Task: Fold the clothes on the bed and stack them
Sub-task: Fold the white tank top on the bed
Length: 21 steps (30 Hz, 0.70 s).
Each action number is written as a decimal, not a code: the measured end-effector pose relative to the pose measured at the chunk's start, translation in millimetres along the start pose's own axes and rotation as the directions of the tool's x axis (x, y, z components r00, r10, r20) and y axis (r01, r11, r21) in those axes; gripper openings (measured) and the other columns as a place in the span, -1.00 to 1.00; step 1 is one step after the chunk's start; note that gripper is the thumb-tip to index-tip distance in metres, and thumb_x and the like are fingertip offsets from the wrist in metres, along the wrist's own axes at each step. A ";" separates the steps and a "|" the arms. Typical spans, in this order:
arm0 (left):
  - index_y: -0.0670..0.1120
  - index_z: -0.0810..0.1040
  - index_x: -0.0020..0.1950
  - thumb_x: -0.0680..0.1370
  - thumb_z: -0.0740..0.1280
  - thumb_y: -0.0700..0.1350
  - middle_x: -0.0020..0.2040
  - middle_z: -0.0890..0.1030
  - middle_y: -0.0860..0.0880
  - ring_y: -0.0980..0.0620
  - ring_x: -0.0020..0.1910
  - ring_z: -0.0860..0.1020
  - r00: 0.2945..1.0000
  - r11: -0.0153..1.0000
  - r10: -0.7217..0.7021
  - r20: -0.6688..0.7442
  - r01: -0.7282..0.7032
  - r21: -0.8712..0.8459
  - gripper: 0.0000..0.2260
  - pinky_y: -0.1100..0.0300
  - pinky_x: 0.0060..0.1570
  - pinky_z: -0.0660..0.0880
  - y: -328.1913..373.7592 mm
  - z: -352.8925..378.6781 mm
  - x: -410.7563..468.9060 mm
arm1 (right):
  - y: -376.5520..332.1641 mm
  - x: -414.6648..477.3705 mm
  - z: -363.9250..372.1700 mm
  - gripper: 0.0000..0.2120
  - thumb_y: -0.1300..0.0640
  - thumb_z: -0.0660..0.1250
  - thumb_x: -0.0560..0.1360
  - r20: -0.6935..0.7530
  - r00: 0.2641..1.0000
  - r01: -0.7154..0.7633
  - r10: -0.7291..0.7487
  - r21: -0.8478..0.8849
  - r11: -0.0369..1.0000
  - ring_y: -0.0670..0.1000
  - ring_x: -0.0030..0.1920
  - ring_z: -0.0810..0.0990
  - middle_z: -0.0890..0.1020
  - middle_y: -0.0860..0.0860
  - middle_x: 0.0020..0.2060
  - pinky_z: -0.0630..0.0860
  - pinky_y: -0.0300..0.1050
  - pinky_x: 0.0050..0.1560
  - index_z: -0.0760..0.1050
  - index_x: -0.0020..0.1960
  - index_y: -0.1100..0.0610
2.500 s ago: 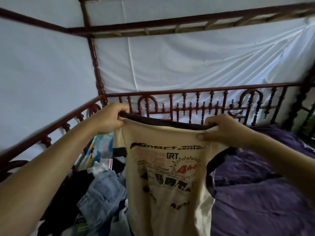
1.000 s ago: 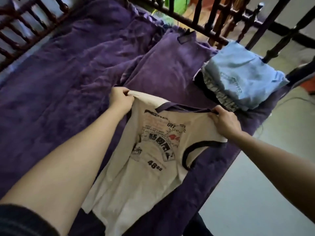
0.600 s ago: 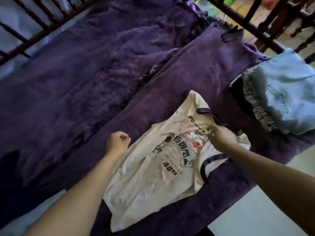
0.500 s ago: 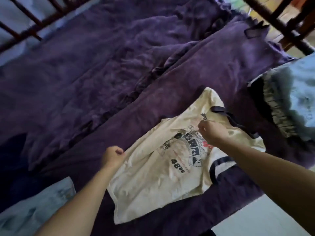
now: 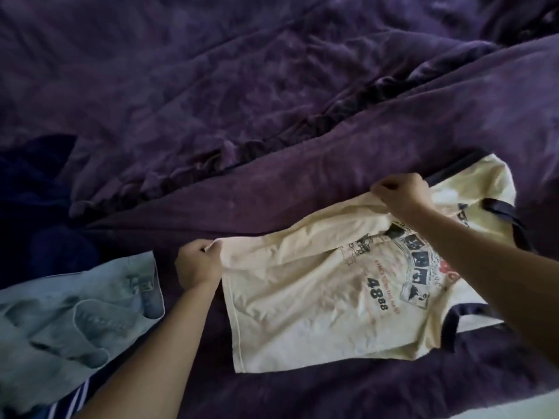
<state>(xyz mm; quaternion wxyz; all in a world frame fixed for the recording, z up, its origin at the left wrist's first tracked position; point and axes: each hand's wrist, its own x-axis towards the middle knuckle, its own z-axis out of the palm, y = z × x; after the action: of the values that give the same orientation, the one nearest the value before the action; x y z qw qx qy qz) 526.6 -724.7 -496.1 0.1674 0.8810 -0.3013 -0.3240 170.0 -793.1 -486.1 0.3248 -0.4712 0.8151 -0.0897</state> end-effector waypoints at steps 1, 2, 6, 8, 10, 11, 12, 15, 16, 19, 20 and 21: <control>-0.14 0.67 -0.13 0.45 0.42 -0.07 -0.16 0.67 -0.11 -0.15 -0.16 0.61 0.997 0.997 0.081 -0.021 -0.080 0.018 -0.86 0.06 -0.16 0.54 10.6 -6.3 6.2 | -9.0 4.8 -8.8 -0.84 0.05 0.41 0.45 -0.049 0.999 0.017 -0.015 0.034 0.999 0.01 -0.21 0.55 0.68 0.08 -0.22 0.33 -0.20 -0.25 0.69 -0.06 0.10; -0.14 0.68 -0.13 0.46 0.42 -0.06 -0.17 0.67 -0.10 -0.13 -0.17 0.60 0.986 0.987 0.159 -0.047 -0.158 0.027 -0.85 0.07 -0.16 0.52 22.9 -12.0 13.9 | -18.2 14.1 -16.2 -0.83 0.07 0.41 0.46 -0.088 0.996 0.009 -0.003 0.070 0.997 -0.01 -0.23 0.54 0.66 0.06 -0.23 0.34 -0.22 -0.27 0.69 -0.02 0.12; -0.18 0.68 -0.11 0.46 0.43 -0.06 -0.24 0.64 -0.05 -0.04 -0.23 0.57 0.966 0.967 0.228 -0.124 -0.240 -0.087 -0.82 0.11 -0.09 0.51 67.1 -12.8 66.5 | -44.8 70.6 -31.5 -0.91 0.16 0.39 0.39 -0.170 0.972 -0.116 0.162 0.250 0.961 -0.02 -0.32 0.49 0.53 -0.01 -0.40 0.39 -0.18 -0.35 0.58 -0.29 0.11; -0.15 0.68 -0.05 0.46 0.43 -0.07 -0.18 0.65 -0.01 -0.02 -0.14 0.61 0.979 0.968 0.175 -0.107 -0.191 -0.163 -0.83 0.11 0.00 0.56 76.4 3.5 96.6 | -41.9 91.7 -24.0 -0.88 0.19 0.38 0.33 -0.121 0.972 -0.156 0.201 0.305 0.940 -0.07 -0.43 0.47 0.49 -0.04 -0.43 0.41 -0.23 -0.43 0.51 -0.37 0.11; -0.11 0.65 0.08 0.47 0.40 -0.09 -0.03 0.66 0.01 0.01 -0.02 0.62 0.986 0.970 0.122 -0.114 -0.142 -0.195 -0.78 0.15 0.12 0.53 75.8 19.2 112.8 | -33.7 97.5 -11.8 -0.90 0.20 0.41 0.37 -0.041 0.984 -0.153 0.171 0.287 0.946 -0.12 -0.53 0.53 0.58 -0.01 -0.35 0.45 -0.27 -0.53 0.60 -0.20 0.02; -0.10 0.62 0.15 0.48 0.40 -0.08 0.01 0.64 0.02 0.04 0.00 0.60 0.987 0.974 0.107 -0.117 -0.128 -0.186 -0.73 0.20 0.14 0.50 71.7 24.1 112.6 | -29.1 94.6 -6.0 -0.83 0.19 0.40 0.41 -0.009 0.989 -0.138 0.145 0.260 0.956 -0.13 -0.51 0.57 0.62 0.01 -0.27 0.48 -0.26 -0.56 0.61 -0.08 -0.05; -0.12 0.57 0.21 0.49 0.40 -0.07 0.03 0.62 0.01 0.04 0.01 0.58 0.987 0.979 0.108 -0.122 -0.127 -0.157 -0.68 0.25 0.11 0.46 64.6 26.7 105.3 | -24.0 87.0 -2.2 -0.78 0.16 0.39 0.42 -0.006 0.995 -0.099 0.102 0.190 0.977 -0.10 -0.38 0.64 0.65 0.02 -0.16 0.55 -0.20 -0.47 0.61 0.03 -0.07; -0.15 0.48 0.27 0.49 0.40 -0.07 0.09 0.57 -0.13 -0.08 0.01 0.57 0.975 0.977 0.203 -0.088 -0.207 -0.043 -0.61 0.14 0.02 0.45 15.8 25.4 53.0 | 0.9 39.3 1.6 -0.53 0.14 0.40 0.44 -0.093 0.993 0.065 -0.069 -0.045 0.997 0.12 0.18 0.54 0.54 0.10 0.23 0.47 -0.03 0.14 0.45 0.34 0.04; -0.15 0.46 0.28 0.48 0.41 -0.07 0.11 0.56 -0.15 -0.09 0.01 0.56 0.972 0.973 0.227 -0.057 -0.230 -0.034 -0.59 0.09 0.02 0.47 -4.1 22.0 28.2 | 11.7 15.0 1.4 -0.52 0.14 0.39 0.46 -0.105 0.990 0.088 -0.092 -0.043 0.995 0.13 0.23 0.49 0.49 0.12 0.27 0.40 -0.02 0.19 0.42 0.36 0.08; -0.17 0.41 0.33 0.47 0.44 -0.04 0.11 0.55 -0.13 -0.10 0.03 0.55 0.994 0.997 0.077 0.082 -0.079 0.022 -0.51 0.05 -0.01 0.47 -66.3 15.0 -43.4 | 59.7 -53.5 2.9 -0.62 0.09 0.36 0.50 -0.151 0.988 -0.018 0.020 0.014 1.000 0.07 0.12 0.50 0.50 0.11 0.21 0.38 -0.11 0.04 0.45 0.30 0.10; -0.17 0.40 0.33 0.46 0.45 -0.01 0.08 0.56 -0.13 -0.12 0.04 0.56 0.991 0.999 -0.011 0.135 0.006 0.040 -0.48 0.05 -0.01 0.46 -84.1 12.3 -67.1 | 77.0 -76.1 5.6 -0.65 0.06 0.35 0.51 -0.153 0.986 -0.068 0.072 0.030 0.997 0.03 0.07 0.50 0.52 0.10 0.19 0.37 -0.13 0.00 0.46 0.27 0.11; -0.17 0.42 0.31 0.44 0.47 0.00 0.03 0.57 -0.12 -0.13 0.02 0.56 0.978 0.996 -0.088 0.187 0.081 0.044 -0.48 0.05 -0.02 0.46 -100.0 9.5 -88.7 | 95.7 -96.4 9.6 -0.66 0.05 0.35 0.51 -0.154 0.979 -0.127 0.133 0.050 0.991 0.01 0.03 0.50 0.54 0.10 0.16 0.38 -0.12 -0.02 0.46 0.25 0.12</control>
<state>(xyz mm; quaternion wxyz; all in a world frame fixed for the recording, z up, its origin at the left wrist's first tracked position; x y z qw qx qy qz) 508.4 -592.7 -510.4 0.1080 0.8613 -0.2839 -0.4072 141.2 -660.2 -493.9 0.2741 -0.4019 0.8653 -0.1212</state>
